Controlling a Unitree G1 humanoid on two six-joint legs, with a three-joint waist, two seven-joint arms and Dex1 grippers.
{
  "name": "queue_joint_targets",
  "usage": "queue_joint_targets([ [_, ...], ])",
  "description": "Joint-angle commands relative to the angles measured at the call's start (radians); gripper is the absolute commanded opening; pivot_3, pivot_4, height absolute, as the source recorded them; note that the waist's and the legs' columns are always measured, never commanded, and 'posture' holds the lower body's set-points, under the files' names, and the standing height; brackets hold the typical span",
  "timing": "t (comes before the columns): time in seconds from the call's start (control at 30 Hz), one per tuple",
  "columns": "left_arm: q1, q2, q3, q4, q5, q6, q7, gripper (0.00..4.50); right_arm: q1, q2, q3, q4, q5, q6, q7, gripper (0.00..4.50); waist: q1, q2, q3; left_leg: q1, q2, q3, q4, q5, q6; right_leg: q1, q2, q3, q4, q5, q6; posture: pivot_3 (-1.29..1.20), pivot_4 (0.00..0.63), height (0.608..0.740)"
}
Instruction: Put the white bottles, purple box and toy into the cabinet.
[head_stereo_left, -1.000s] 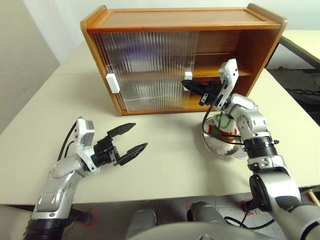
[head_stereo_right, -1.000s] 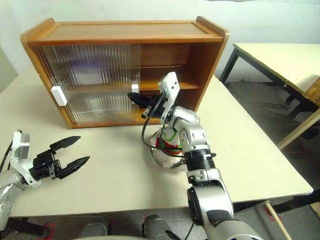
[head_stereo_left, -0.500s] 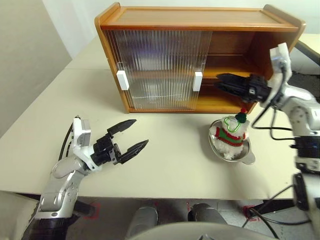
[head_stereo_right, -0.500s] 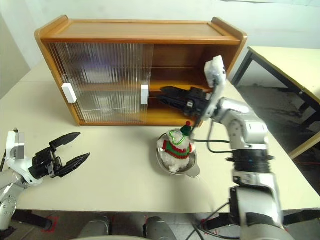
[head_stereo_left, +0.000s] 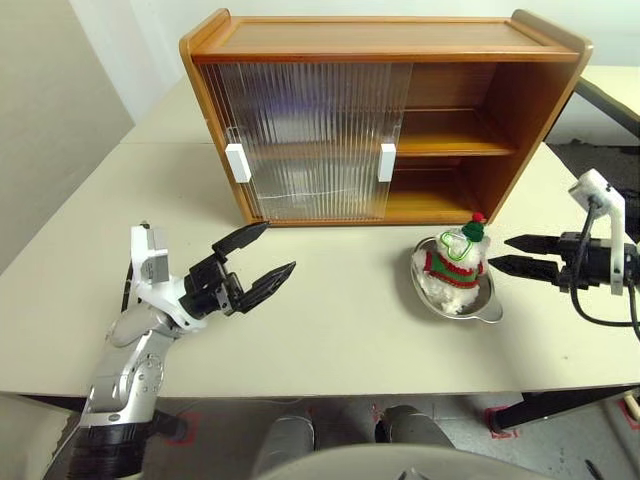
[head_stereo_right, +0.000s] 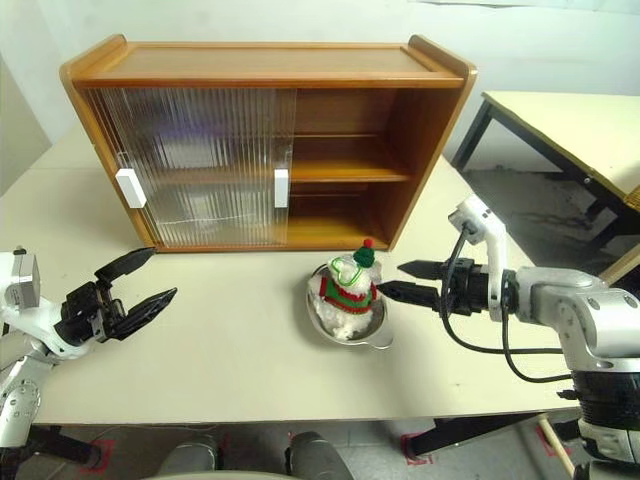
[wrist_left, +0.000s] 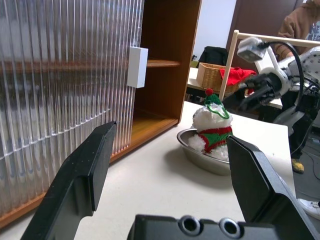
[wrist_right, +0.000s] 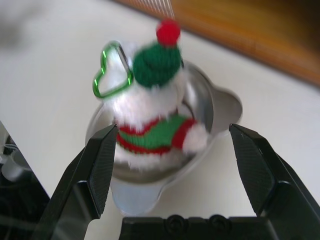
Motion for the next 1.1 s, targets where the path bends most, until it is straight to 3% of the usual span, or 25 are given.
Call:
queue_joint_targets([
  [0.03,-0.005,0.007,-0.009,0.021,0.012,0.001,-0.015,4.5,0.074,-0.07,0.038,-0.034,-0.041,0.043,-0.016,4.46,0.0,0.0,0.0,0.0,0.0,0.0,0.0,0.0,0.001,0.0,0.0,0.0,0.0,0.0,0.0,-0.06,0.005,0.74],
  [0.2,-0.014,0.025,-0.002,0.037,0.016,0.002,-0.024,4.5,0.015,0.013,0.005,-0.087,0.058,0.197,-0.09,4.46,-0.008,0.0,0.0,-0.001,0.0,0.0,0.0,-0.001,0.001,-0.002,0.0,0.0,0.0,0.0,0.0,-0.07,0.0,0.74],
  [0.43,-0.021,0.03,-0.006,0.046,0.029,-0.003,-0.018,4.5,-0.029,0.105,0.011,-0.114,0.08,0.229,-0.166,4.46,-0.011,0.0,0.0,-0.001,0.0,0.0,0.0,-0.001,0.003,-0.002,0.0,0.0,0.001,0.0,0.0,-0.06,0.0,0.74],
  [0.93,-0.03,0.023,-0.016,0.028,0.061,0.002,0.016,4.5,-0.093,0.182,0.138,-0.087,0.028,0.199,-0.238,4.46,-0.006,0.0,-0.001,-0.001,0.0,-0.001,0.0,-0.001,0.003,-0.002,0.0,0.0,0.001,0.001,0.0,-0.04,0.004,0.74],
  [1.1,-0.027,0.025,-0.018,0.028,0.063,0.002,0.019,4.5,-0.129,0.205,0.127,-0.063,0.031,0.195,-0.243,2.86,-0.005,0.001,-0.001,-0.001,0.0,-0.001,0.0,-0.001,0.003,-0.002,0.0,0.0,0.001,0.002,0.001,-0.03,0.004,0.74],
])
